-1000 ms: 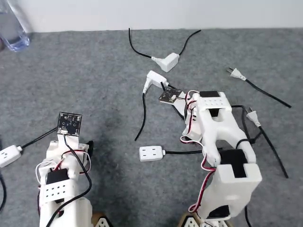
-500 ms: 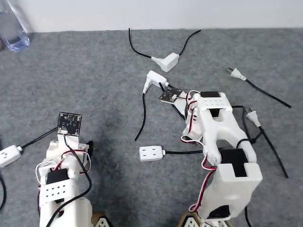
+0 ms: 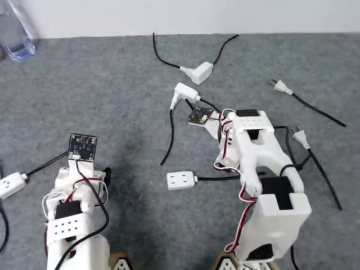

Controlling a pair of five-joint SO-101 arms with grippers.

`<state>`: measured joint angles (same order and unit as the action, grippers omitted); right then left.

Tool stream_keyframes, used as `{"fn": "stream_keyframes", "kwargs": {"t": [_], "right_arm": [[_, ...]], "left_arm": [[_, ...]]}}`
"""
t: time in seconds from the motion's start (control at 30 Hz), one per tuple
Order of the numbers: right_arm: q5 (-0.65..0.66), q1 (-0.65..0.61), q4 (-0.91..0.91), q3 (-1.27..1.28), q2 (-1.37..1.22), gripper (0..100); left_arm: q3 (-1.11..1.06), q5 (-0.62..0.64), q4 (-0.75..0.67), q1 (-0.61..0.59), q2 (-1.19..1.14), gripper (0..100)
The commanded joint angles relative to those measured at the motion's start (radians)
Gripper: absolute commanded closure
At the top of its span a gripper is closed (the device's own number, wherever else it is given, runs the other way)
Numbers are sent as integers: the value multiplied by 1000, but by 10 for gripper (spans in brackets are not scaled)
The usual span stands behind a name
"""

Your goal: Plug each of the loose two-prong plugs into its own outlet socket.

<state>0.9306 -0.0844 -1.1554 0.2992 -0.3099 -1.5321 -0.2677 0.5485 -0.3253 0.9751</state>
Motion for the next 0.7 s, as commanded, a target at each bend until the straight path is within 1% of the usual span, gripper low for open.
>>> {"fn": "stream_keyframes", "kwargs": {"t": [0.0, 0.13, 0.33, 0.67], "right_arm": [[-6, 50, -53, -101, 39, 715], [-2, 65, -91, -126, 77, 715], [-2, 61, -88, -132, 15, 717], [-9, -8, -88, -132, -21, 718]], "left_arm": [[5, -12, -29, 5, 14, 742], [5, -12, -29, 5, 14, 742], [5, -12, -29, 5, 14, 742], [5, -12, -29, 5, 14, 742]]}}
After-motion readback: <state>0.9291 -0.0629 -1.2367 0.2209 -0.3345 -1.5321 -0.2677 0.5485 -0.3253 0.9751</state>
